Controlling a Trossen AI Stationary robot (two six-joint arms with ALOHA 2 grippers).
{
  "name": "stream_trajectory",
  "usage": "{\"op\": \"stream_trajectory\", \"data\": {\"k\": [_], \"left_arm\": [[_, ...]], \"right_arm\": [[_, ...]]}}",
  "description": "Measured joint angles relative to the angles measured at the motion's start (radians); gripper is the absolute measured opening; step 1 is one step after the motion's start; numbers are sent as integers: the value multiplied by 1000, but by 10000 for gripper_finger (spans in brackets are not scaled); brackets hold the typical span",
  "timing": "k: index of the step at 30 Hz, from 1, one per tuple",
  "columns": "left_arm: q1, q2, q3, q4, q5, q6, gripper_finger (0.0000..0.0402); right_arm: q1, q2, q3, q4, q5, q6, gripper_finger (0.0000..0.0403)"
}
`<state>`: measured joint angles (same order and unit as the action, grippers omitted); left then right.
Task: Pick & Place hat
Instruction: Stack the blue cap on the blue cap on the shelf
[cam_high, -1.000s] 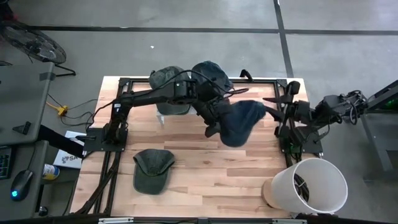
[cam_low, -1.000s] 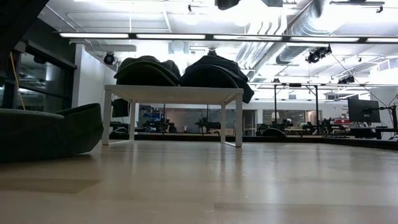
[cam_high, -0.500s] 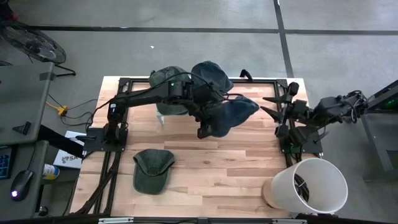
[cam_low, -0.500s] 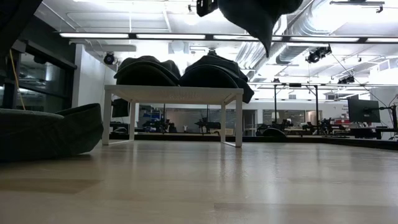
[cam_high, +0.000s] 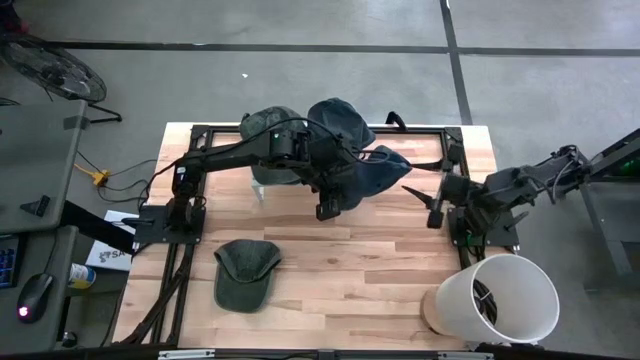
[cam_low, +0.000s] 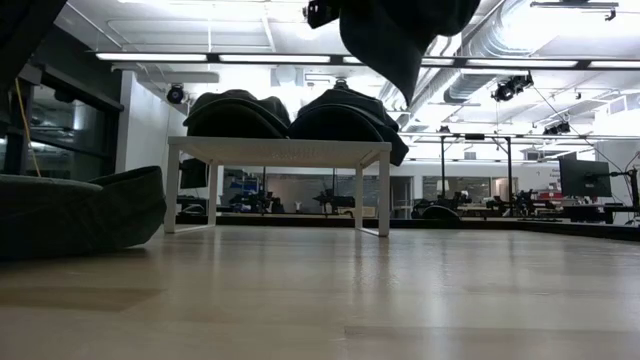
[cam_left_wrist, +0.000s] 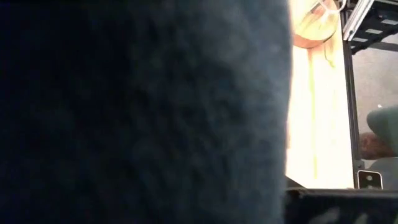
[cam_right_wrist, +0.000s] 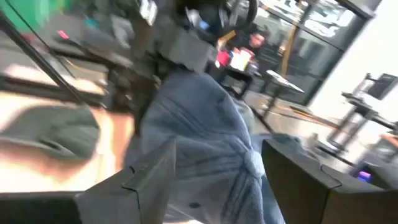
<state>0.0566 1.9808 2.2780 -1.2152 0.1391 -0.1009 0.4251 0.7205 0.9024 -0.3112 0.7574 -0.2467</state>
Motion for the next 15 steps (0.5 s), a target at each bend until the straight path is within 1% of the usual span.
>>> {"op": "stream_trajectory", "data": {"k": [3,9,11,15], "left_arm": [[0,0,0,0,0,0,5],[0,0,0,-2,4,0,5],[0,0,0,-8,4,0,5],[-1,0,0,-23,8,-1,5]], "right_arm": [[-3,27,0,-2,55,-30,233],[-64,68,0,-1,57,-42,234],[-92,74,0,0,46,-43,234],[-147,86,0,0,-17,-42,234]]}}
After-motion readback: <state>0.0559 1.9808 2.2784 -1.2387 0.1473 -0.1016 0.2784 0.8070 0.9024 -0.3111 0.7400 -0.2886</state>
